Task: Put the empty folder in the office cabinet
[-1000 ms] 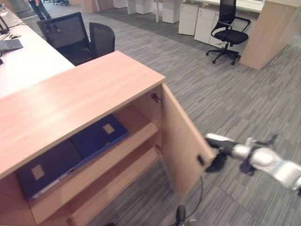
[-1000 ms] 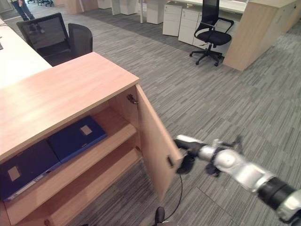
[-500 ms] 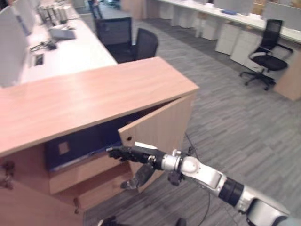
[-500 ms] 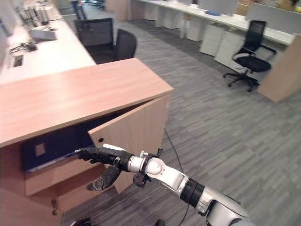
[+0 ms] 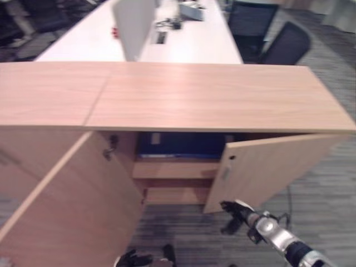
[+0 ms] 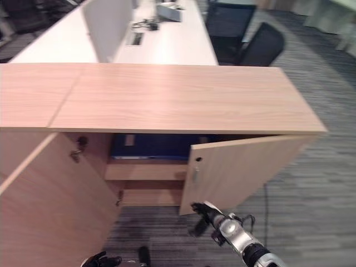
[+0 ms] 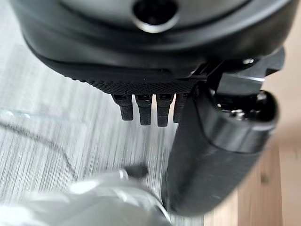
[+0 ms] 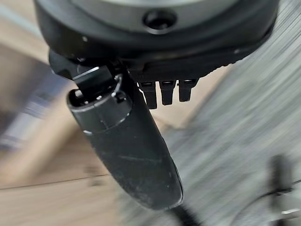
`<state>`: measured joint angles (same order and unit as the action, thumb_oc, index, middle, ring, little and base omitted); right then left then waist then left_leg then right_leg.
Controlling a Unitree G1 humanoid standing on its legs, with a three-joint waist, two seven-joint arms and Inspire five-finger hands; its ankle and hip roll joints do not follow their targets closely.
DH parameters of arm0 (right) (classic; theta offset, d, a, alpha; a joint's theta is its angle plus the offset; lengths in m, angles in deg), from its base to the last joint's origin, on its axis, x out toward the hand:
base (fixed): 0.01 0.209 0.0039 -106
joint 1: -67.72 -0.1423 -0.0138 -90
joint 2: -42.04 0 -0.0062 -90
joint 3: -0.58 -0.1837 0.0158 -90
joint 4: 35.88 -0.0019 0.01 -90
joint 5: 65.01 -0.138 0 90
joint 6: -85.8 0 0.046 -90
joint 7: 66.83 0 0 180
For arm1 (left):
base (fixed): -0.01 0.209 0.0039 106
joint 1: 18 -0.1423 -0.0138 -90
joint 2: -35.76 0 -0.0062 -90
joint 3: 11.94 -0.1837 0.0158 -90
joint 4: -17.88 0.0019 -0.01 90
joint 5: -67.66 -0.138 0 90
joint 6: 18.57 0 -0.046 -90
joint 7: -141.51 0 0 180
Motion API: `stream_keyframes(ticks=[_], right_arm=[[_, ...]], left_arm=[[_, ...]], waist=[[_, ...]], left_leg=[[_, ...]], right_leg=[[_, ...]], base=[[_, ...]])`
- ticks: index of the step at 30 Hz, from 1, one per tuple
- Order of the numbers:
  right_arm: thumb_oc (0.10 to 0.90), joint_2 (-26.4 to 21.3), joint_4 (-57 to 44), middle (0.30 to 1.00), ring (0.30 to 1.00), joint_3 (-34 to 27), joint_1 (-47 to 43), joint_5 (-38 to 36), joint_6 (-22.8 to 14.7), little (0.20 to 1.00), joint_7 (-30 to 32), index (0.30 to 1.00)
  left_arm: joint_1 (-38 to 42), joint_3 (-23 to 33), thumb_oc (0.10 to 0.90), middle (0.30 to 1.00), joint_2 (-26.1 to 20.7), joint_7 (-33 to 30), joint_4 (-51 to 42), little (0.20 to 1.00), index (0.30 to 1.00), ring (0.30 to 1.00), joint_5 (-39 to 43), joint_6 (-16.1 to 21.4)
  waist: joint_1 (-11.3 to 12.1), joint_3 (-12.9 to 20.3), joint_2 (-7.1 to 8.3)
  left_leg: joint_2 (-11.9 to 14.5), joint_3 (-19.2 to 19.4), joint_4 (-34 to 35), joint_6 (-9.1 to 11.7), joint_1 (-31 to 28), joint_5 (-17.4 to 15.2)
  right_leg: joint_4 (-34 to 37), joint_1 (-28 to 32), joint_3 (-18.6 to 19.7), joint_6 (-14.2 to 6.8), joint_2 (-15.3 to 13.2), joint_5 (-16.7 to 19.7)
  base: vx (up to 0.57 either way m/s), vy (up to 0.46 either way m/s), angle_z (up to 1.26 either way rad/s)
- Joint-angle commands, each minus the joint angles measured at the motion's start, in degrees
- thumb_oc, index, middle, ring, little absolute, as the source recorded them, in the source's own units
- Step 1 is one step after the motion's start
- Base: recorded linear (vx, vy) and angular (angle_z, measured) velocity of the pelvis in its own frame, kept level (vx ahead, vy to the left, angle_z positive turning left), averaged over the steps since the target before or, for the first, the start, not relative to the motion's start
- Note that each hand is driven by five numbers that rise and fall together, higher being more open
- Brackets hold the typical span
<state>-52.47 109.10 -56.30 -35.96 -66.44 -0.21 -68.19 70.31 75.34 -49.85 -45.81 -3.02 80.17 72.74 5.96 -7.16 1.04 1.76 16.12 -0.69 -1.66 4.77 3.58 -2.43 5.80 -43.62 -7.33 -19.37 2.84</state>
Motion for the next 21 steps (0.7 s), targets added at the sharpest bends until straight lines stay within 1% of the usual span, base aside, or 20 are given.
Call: stream_keyframes(ticks=[1,3,6,8,11,12,13,14,15,16,17,19,20,21], right_arm=[[0.800,3.3,-0.8,0.900,0.900,-3.0,-4.9,5.0,-2.5,0.900,4.4,0.900],[0.800,4.5,3.8,0.900,0.900,-5.0,-3.1,6.1,-1.8,0.900,5.2,0.900],[0.800,5.8,11.7,0.900,0.900,-10.9,-0.4,5.2,-1.3,0.900,6.2,0.900],[0.800,6.2,16.4,0.900,0.900,-14.4,1.5,5.3,-0.5,0.900,6.9,0.900],[0.800,6.4,20.3,0.900,0.900,-20.4,4.2,3.1,0.2,0.900,7.4,0.900],[0.800,6.3,21.1,0.900,0.900,-21.4,4.8,2.9,0.5,0.900,7.7,0.900],[0.800,6.6,22.0,0.900,0.900,-23.0,6.3,2.8,0.6,0.900,7.5,0.900],[0.800,6.6,22.0,0.900,0.900,-23.0,6.4,2.8,0.6,0.900,7.5,0.900],[0.800,6.7,22.2,0.900,0.900,-23.6,7.0,2.3,0.6,0.900,7.3,0.900],[0.800,7.0,22.5,0.900,0.900,-25.2,8.3,0.8,0.2,0.900,7.3,0.900],[0.800,7.1,22.5,0.900,0.900,-25.2,8.3,0.8,0.1,0.900,7.3,0.900],[0.800,7.5,23.0,0.900,0.900,-26.9,9.2,-0.9,-0.2,0.900,7.2,0.900],[0.800,7.9,23.0,0.900,0.900,-28.1,9.6,-2.6,-0.3,0.900,7.0,0.900],[0.800,7.9,23.0,0.900,0.900,-28.1,9.6,-2.6,-0.3,0.900,7.0,0.900]], left_arm=[[0.4,-2.4,0.800,0.900,-0.4,-0.2,1.1,0.900,0.900,0.900,-3.6,-0.1],[0.0,-2.2,0.800,0.900,-0.4,0.2,1.4,0.900,0.900,0.900,-3.8,0.0],[-0.5,-1.1,0.800,0.900,-0.4,0.8,3.5,0.900,0.900,0.900,-4.3,0.1],[-0.9,-0.5,0.800,0.900,-0.5,1.6,4.4,0.900,0.900,0.900,-5.4,-0.1],[-1.9,0.7,0.800,0.900,-0.6,2.9,5.4,0.900,0.900,0.900,-5.6,-0.4],[-2.1,1.3,0.800,0.900,-0.7,3.2,5.5,0.900,0.900,0.900,-5.1,-0.4],[-2.6,2.1,0.800,0.900,-1.1,3.8,5.8,0.900,0.900,0.900,-4.6,-0.5],[-2.6,2.1,0.800,0.900,-1.2,3.9,5.8,0.900,0.900,0.900,-4.6,-0.5],[-2.8,2.5,0.800,0.900,-1.3,4.1,6.1,0.900,0.900,0.900,-4.2,-0.5],[-2.6,2.8,0.800,0.900,-1.9,4.4,7.2,0.900,0.900,0.900,-4.0,0.0],[-2.6,2.8,0.800,0.900,-2.0,4.4,7.2,0.900,0.900,0.900,-4.0,0.0],[-2.5,3.6,0.800,0.900,-2.5,4.3,8.4,0.900,0.900,0.900,-3.5,0.3],[-2.7,4.6,0.800,0.900,-3.0,4.5,9.2,0.900,0.900,0.900,-2.5,0.1],[-2.7,4.6,0.800,0.900,-3.0,4.5,9.2,0.900,0.900,0.900,-2.5,0.1]], waist=[[1.9,1.3,0.86],[2.9,1.8,0.66],[4.2,2.4,0.55],[4.9,2.8,0.29],[5.7,3.5,0.15],[6.1,3.6,0.07],[6.8,3.7,0.18],[6.7,3.9,0.28],[6.7,3.7,0.36],[5.5,3.6,0.72],[5.8,3.7,0.77],[5.3,4.4,1.12],[5.7,5.1,1.79],[5.6,5.1,1.80]], left_leg=[[4.5,-6.4,0.9,6.0,-7.0,-6.4],[3.4,-8.6,2.2,5.3,-7.1,-6.3],[1.0,-12.0,3.7,3.9,-7.3,-6.1],[-0.5,-13.9,4.4,3.2,-7.6,-6.0],[-2.4,-16.4,5.2,2.3,-7.9,-5.9],[-2.8,-17.0,5.2,2.2,-7.7,-5.7],[-3.5,-19.0,5.3,2.2,-7.2,-5.4],[-3.5,-19.2,5.3,2.2,-7.1,-5.3],[-3.7,-20.3,5.3,2.3,-6.8,-5.2],[-3.9,-23.1,5.5,2.7,-5.9,-5.0],[-3.8,-22.8,5.5,2.7,-5.8,-5.1],[-4.1,-24.9,5.6,2.6,-4.9,-5.0],[-4.9,-25.1,5.6,2.2,-3.7,-3.7],[-4.9,-25.2,5.6,2.2,-3.7,-3.7]], right_leg=[[-2.4,-1.8,-5.1,0.9,2.4,-2.7],[-2.3,-1.0,-5.8,0.0,1.2,-1.4],[-2.5,0.6,-8.1,-2.3,-1.7,1.3],[-2.7,1.6,-9.3,-3.4,-3.3,2.6],[-2.4,3.2,-10.8,-4.9,-5.2,4.2],[-2.3,3.4,-11.1,-5.3,-5.6,4.6],[-2.2,3.7,-10.9,-6.1,-6.3,5.4],[-2.1,3.8,-11.2,-6.2,-6.4,5.5],[-2.2,3.4,-9.7,-6.6,-6.7,6.2],[-1.7,1.7,-1.1,-7.1,-6.8,6.8],[-1.8,1.3,-0.7,-7.0,-6.8,6.8],[0.9,1.0,7.3,-6.7,-6.0,5.7],[3.1,1.3,7.6,-6.5,-6.1,7.0],[3.2,1.4,7.5,-6.6,-6.1,7.1]], base=[[-0.05,0.085,1.21],[-0.03,0.111,1.16],[-0.04,0.177,0.84],[-0.02,0.170,0.37],[-0.02,0.142,0.66],[-0.05,0.103,0.33],[-0.05,0.062,0.17],[-0.04,0.014,0.15],[-0.05,-0.043,0.55],[-0.05,-0.044,0.59],[-0.03,-0.040,0.58],[0.01,0.003,0.40],[0.00,0.020,0.50],[0.00,0.002,0.42]])
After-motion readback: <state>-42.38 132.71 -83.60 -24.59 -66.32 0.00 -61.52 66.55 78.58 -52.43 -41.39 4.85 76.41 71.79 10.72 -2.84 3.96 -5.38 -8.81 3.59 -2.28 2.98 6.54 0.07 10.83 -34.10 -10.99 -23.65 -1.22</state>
